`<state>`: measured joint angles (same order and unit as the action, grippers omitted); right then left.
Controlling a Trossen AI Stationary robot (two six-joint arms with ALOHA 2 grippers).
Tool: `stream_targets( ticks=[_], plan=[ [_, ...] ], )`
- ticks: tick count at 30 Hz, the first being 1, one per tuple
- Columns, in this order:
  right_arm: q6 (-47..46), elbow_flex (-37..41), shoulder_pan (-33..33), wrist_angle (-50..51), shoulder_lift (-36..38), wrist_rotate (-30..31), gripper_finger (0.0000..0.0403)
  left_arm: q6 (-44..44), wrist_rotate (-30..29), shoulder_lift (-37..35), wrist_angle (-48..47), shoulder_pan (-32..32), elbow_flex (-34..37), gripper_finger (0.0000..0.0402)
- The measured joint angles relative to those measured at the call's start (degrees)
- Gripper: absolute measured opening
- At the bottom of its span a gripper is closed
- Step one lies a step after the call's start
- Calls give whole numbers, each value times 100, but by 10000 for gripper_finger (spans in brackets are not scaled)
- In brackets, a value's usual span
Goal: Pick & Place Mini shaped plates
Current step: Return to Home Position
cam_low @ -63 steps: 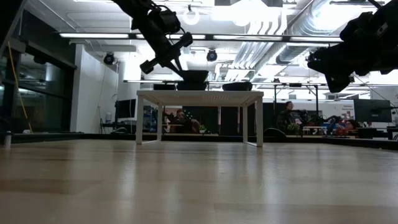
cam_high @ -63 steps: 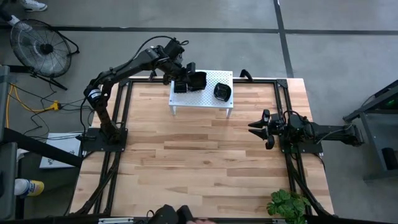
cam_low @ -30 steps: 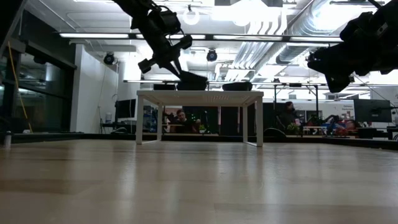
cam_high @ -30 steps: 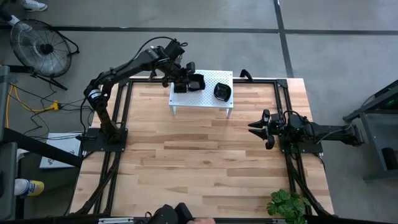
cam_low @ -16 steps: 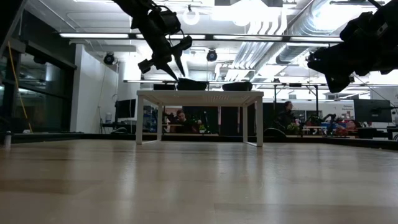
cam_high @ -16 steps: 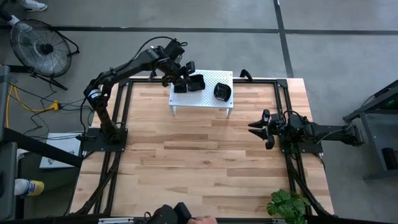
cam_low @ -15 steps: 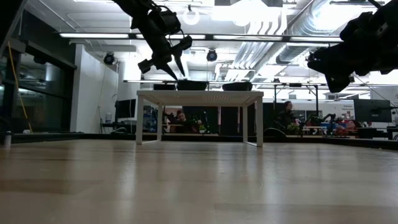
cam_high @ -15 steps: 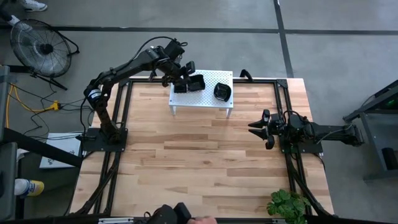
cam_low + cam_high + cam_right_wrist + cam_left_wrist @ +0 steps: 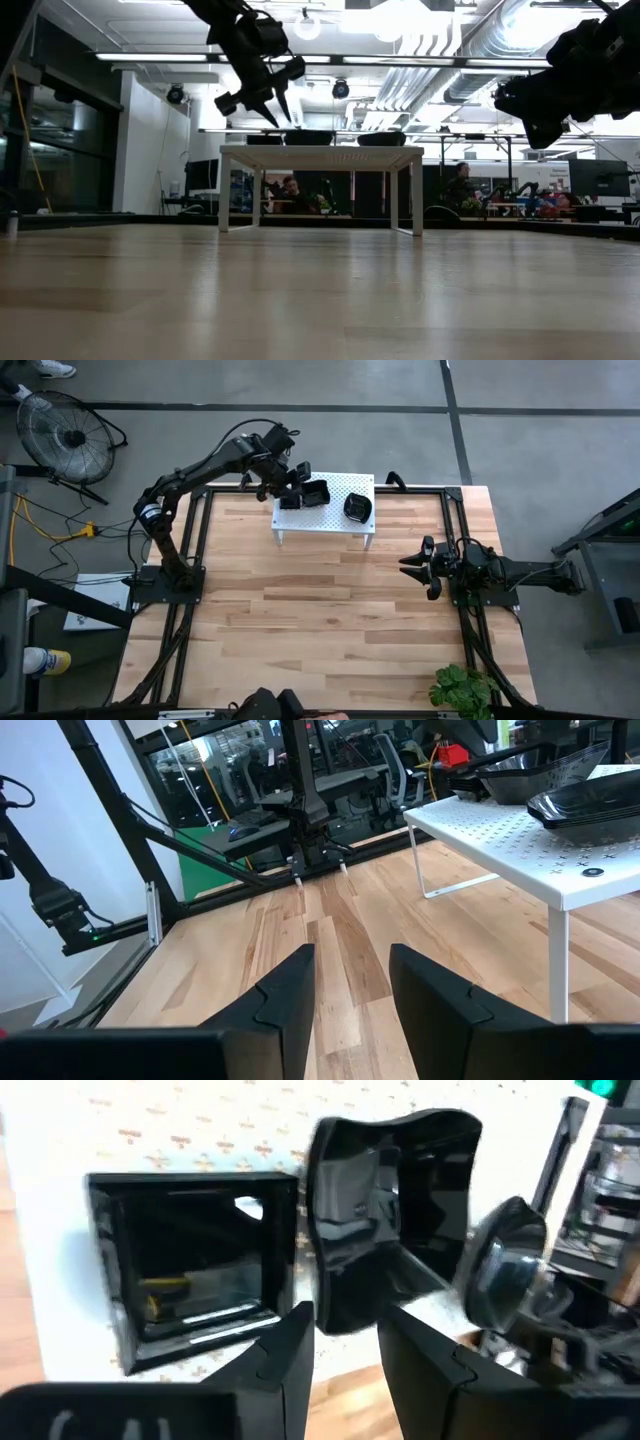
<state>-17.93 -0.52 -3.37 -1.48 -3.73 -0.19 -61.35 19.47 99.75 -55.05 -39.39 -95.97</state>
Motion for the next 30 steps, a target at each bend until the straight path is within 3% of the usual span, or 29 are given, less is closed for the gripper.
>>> stream_targets(
  ticks=[3, 12, 20, 30],
  plan=[
    [0, 1, 0, 0, 0, 0, 126, -1, 268, 1, 10, -7, -1, 111],
    [0, -1, 1, 1, 0, 0, 126, -1, 113, 6, 181, 87, -1, 111],
    [0, 0, 0, 1, 0, 1, 126, -6, 348, 6, 206, 80, -1, 111],
    [0, 1, 0, 0, 0, 2, 126, 152, 16, 10, 203, 78, -1, 111]
  ],
)
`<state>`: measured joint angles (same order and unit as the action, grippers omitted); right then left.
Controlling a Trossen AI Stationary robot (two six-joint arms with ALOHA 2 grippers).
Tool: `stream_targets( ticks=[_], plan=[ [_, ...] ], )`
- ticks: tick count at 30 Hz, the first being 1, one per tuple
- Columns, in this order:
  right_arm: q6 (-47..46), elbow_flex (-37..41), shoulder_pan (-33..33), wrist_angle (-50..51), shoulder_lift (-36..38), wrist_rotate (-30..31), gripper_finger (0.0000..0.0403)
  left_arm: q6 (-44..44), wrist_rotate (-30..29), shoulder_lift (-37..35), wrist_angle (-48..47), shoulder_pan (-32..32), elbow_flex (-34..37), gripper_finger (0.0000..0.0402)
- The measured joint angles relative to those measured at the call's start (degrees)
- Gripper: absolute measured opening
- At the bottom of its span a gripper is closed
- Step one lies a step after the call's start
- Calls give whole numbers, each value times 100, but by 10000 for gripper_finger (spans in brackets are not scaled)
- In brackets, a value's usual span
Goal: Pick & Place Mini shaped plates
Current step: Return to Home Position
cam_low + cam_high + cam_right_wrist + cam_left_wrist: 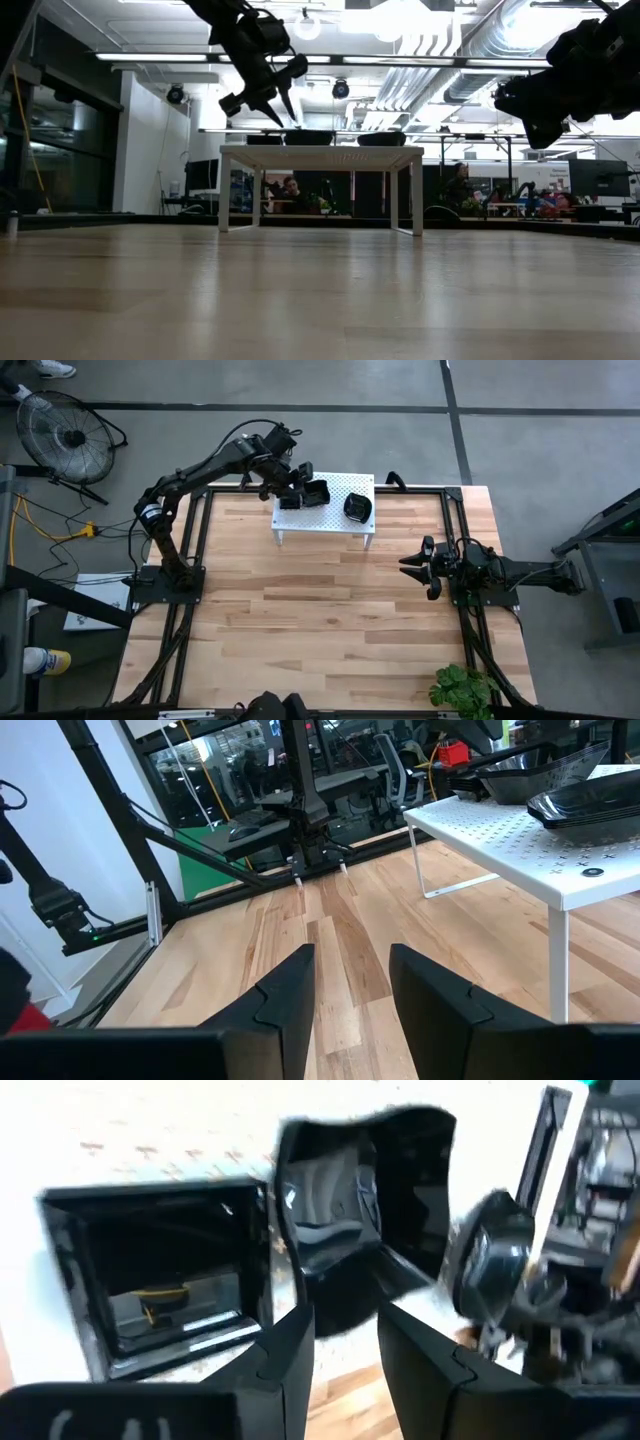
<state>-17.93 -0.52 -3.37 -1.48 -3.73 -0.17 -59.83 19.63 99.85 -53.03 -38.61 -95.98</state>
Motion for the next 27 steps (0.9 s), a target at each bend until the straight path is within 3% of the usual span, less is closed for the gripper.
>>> stream_targets(
  ticks=[4, 7, 14, 21, 27],
  plan=[
    [0, 0, 1, 0, 0, -2, 126, 403, 407, 0, -46, 0, 2, 111],
    [0, 0, 0, 0, 0, 0, 126, 1262, 361, -12, -60, 0, 2, 111],
    [0, 0, 1, 0, 0, -1, 126, 2904, -354, -270, -159, 11, 6, 111],
    [0, 0, -1, 0, 0, 0, 126, 4180, -1423, -577, -170, 162, 6, 111],
    [0, -1, 1, -1, 0, 0, 126, 5398, -1563, -711, -302, 193, 11, 111]
  ],
)
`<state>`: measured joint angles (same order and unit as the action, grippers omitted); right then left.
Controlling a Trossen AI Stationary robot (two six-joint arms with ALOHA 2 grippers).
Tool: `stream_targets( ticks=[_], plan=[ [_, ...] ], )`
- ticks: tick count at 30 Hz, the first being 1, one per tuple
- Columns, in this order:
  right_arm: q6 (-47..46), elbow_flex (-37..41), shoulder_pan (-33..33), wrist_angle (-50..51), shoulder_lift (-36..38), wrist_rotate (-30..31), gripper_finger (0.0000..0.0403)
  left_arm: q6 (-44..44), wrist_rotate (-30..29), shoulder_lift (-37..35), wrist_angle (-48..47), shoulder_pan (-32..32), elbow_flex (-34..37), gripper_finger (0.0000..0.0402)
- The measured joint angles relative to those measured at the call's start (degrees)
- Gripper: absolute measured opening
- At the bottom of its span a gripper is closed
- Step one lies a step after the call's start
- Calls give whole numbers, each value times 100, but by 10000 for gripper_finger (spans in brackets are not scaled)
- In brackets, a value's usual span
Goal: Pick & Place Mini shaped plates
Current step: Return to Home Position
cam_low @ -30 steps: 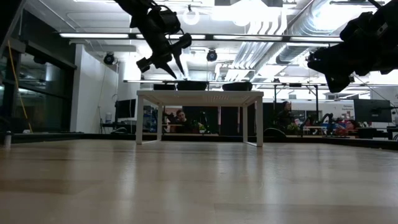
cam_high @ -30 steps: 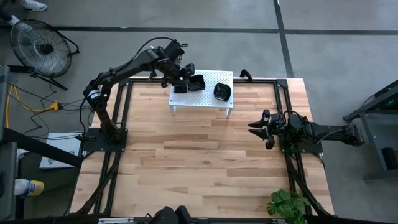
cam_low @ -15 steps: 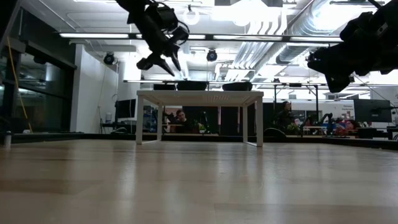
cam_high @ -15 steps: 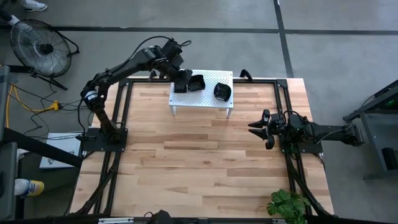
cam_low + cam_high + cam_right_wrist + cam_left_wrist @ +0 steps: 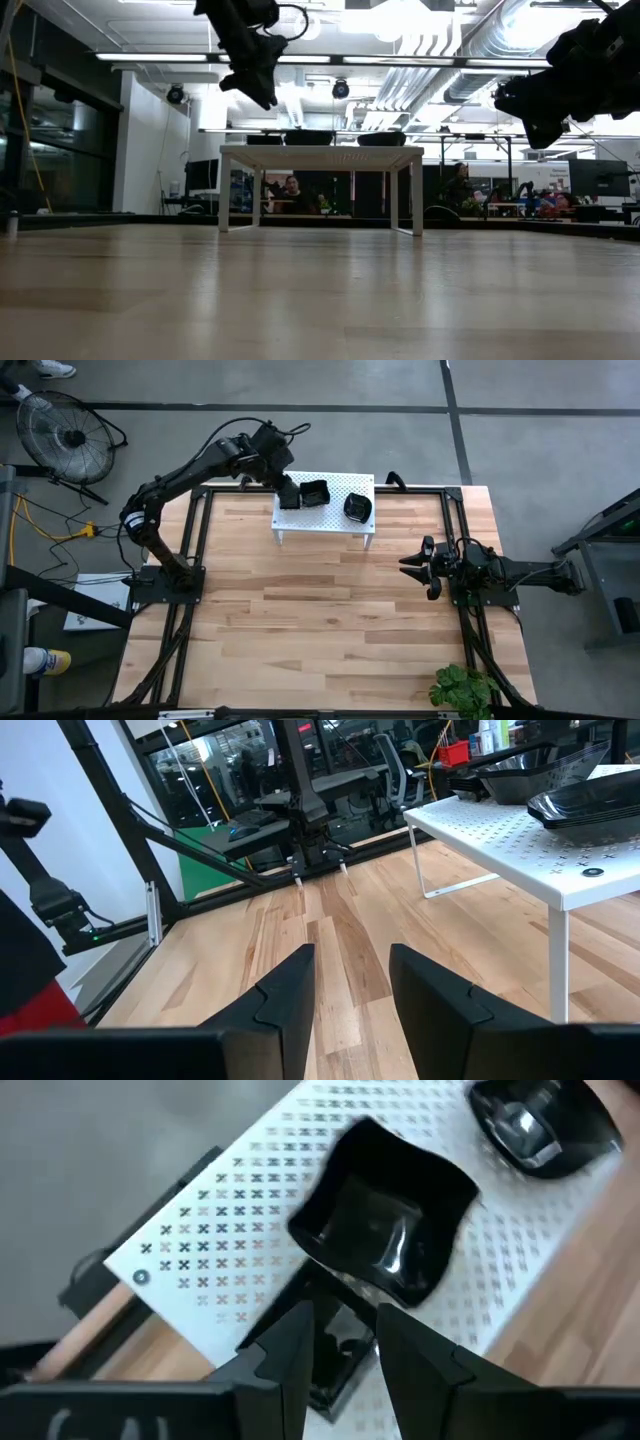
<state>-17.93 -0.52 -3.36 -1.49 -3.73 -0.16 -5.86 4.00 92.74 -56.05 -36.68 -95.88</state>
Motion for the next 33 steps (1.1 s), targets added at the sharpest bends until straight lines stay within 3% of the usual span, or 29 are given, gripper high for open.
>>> stream_targets(
  ticks=[6, 15, 27, 33],
  plan=[
    [0, 1, -1, -1, 0, 0, 126, 454, -11, -379, 3, 4, -2, 111],
    [0, 0, 1, 1, 0, 0, 126, 732, -539, -863, -33, 113, -2, 111],
    [0, -1, 0, 1, 0, 0, 126, 1015, -3165, -1427, -25, 1566, -4, 111],
    [0, -1, 0, 1, 0, -1, 126, 1015, -3877, -1587, -28, 2355, -5, 111]
  ],
)
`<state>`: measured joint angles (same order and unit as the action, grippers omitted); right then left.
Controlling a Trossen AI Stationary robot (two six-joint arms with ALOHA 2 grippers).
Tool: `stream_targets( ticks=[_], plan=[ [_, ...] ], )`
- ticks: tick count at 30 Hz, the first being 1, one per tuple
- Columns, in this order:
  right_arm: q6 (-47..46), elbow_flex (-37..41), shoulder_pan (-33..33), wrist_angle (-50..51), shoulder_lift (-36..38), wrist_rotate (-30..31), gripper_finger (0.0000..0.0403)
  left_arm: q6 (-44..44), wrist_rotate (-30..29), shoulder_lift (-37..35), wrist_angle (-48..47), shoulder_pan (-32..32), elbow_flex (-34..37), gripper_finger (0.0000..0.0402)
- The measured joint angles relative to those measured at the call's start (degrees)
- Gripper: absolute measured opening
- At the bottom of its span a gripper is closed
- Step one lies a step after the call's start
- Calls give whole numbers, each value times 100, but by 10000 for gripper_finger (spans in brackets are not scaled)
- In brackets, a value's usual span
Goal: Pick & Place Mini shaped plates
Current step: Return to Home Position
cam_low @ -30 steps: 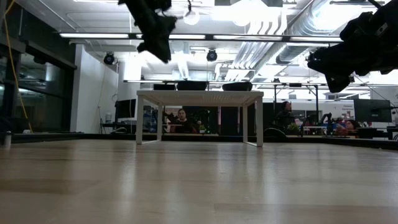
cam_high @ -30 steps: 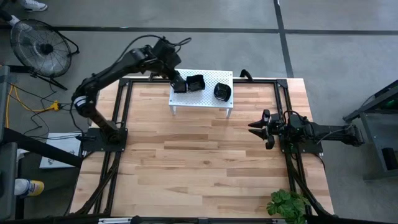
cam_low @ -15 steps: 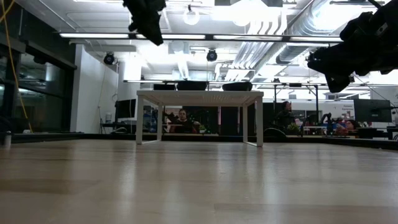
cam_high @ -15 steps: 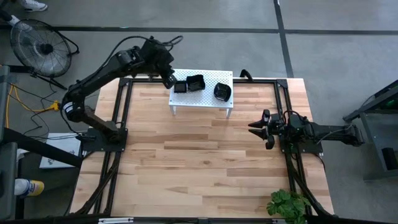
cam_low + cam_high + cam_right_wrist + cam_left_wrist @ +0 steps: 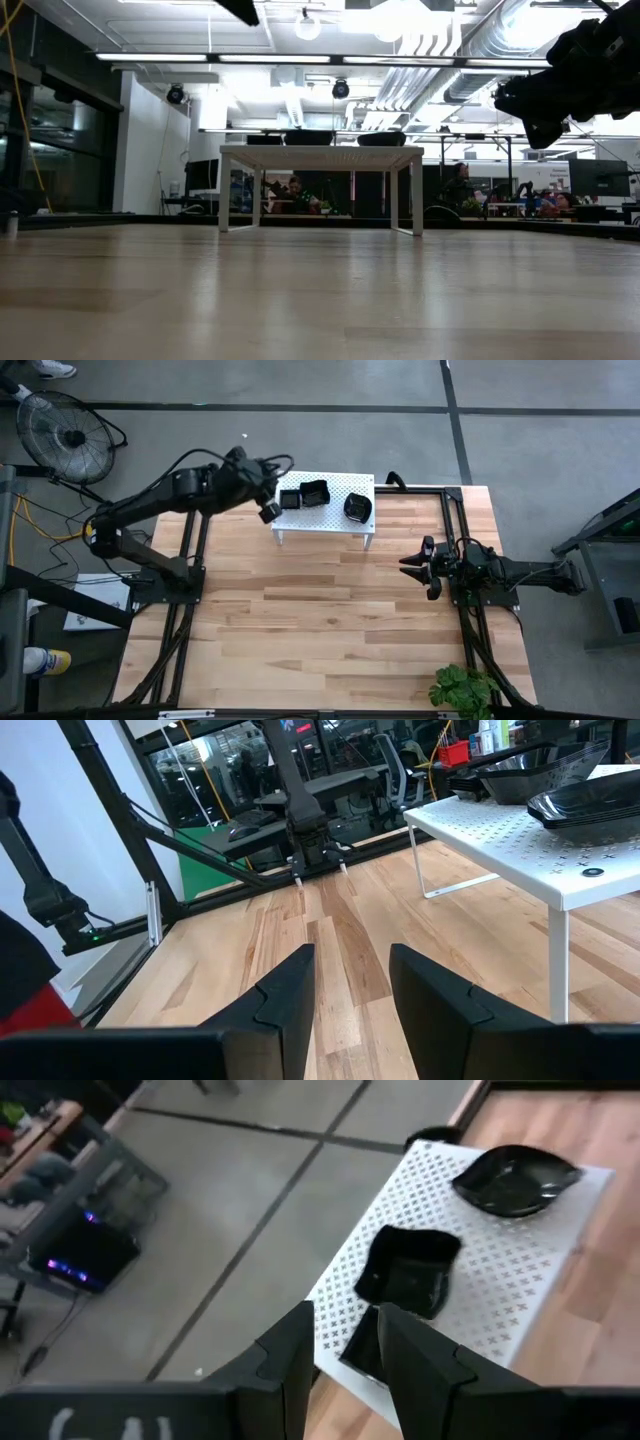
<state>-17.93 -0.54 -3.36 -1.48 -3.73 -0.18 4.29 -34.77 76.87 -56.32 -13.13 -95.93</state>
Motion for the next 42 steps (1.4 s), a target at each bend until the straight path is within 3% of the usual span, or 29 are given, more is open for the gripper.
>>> stream_targets(
  ticks=[11, 18, 23, 31, 34, 39, 42],
  plan=[
    [0, 0, -1, 0, 0, -1, 126, -306, -70, 5, -240, 856, -4, 111],
    [0, 0, 0, 0, 0, 1, 126, -746, -674, -51, -220, 1144, 5, 111],
    [0, 0, -1, -2, 0, -1, 126, -903, -341, -161, 279, 1139, 5, 111],
    [0, 1, 0, 0, 0, -1, 126, -209, 57, -412, 1444, 1139, 97, 111],
    [0, 2, 1, 0, 0, -1, 126, -3, 165, -822, 2364, 1137, 816, 111],
    [0, 1, 0, 0, 0, -1, 126, 757, 936, -1886, 5057, 1128, 2855, 111],
    [0, 1, -1, -2, -4, -1, 126, 1089, 1339, -2480, 6017, 1132, 3829, 111]
  ],
)
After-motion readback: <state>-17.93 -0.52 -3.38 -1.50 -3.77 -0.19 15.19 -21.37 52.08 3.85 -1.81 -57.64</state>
